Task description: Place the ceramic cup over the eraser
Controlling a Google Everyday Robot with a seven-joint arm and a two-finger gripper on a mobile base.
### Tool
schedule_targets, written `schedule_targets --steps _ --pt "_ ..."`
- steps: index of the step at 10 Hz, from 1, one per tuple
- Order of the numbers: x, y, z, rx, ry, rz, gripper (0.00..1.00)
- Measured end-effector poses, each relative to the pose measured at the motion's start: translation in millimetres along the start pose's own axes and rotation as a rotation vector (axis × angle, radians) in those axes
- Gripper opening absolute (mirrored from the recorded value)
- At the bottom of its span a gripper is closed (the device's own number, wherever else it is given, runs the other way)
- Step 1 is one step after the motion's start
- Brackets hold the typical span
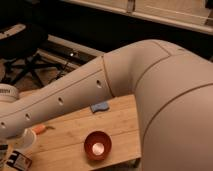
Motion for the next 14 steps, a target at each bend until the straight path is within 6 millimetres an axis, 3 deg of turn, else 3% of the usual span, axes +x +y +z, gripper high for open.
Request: schedule_targets --steps 6,14 --pt "-26 13 -6 -0.041 -0.039 -0.100 0.04" --pt "-40 24 -3 -0.062 -0.031 -0.160 0.04"
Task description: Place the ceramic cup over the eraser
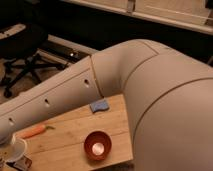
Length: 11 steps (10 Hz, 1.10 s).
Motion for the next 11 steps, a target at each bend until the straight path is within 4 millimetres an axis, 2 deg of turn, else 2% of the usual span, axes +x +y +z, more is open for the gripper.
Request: schedule_targets --steps 7,11 --pt "-12 20 21 -0.044 -0.010 -0.006 0.04" --pt "-17 19 33 -0.054 0.001 -0.015 0.04"
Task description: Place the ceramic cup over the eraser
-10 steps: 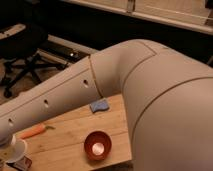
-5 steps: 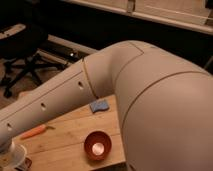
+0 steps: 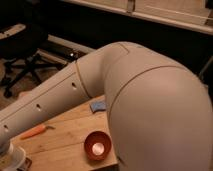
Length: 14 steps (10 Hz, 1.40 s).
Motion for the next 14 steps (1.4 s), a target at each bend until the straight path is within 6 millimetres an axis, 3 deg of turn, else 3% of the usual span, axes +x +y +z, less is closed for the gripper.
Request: schedule_targets --steps 9,14 --pt "-5 -8 25 -0.020 0.021 0.002 0.04" --pt "5 -2 36 -0.016 0.065 0.020 0.04"
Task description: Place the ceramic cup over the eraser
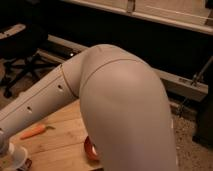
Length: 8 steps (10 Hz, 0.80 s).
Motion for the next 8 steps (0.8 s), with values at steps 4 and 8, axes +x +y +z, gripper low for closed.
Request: schedule_targets --steps 4,8 --pt "3 5 11 -0.007 0.035 0.018 0.38" --pt "-1 5 18 -0.015 0.039 0.025 0.77"
